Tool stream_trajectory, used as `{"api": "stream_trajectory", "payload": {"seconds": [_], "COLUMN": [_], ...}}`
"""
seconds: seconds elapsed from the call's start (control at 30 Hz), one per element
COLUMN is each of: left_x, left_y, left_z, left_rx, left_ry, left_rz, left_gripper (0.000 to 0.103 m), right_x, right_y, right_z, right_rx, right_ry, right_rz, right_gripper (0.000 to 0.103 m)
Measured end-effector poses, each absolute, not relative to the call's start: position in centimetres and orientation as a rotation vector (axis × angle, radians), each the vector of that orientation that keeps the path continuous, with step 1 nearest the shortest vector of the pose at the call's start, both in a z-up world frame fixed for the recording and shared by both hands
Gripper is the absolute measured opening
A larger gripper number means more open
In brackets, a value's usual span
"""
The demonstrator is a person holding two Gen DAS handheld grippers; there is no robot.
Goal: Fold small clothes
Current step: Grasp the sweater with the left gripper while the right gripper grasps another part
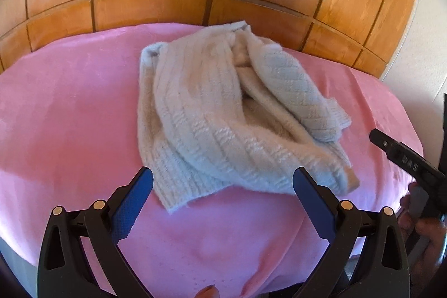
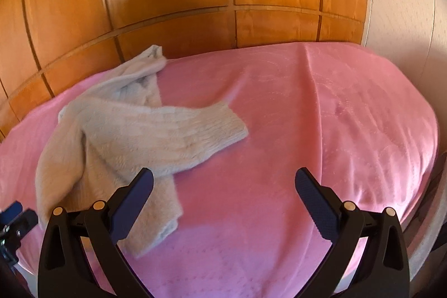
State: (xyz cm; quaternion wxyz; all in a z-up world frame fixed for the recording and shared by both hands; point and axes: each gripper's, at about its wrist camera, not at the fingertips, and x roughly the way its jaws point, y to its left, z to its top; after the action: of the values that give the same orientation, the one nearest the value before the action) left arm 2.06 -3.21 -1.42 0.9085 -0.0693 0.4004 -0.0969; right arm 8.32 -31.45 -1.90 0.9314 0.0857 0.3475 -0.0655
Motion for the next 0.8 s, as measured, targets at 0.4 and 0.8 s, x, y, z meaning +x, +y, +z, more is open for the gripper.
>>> {"api": "stream_trajectory", "payload": {"seconds": [0.4,0.8], "left_x": [6.0,6.1], "left_y": [-7.4,2.9], "left_z": [-3.6,0.6], "left_rx": [-0.138,-0.275], "left_ry": [0.955,0.776], "left_rz": [-0.297,-0.263], "left_gripper": [0.052,0.011], "right_x": [15.3,18.8], "right_y": [-26.2,-27.3], "right_z": [-0.6,0.6], "right_rx": [0.201,0.150], "right_ry": [0.807,0.784], "right_rz": [0.371,0.306], "right_gripper": [0.088,0.012]}}
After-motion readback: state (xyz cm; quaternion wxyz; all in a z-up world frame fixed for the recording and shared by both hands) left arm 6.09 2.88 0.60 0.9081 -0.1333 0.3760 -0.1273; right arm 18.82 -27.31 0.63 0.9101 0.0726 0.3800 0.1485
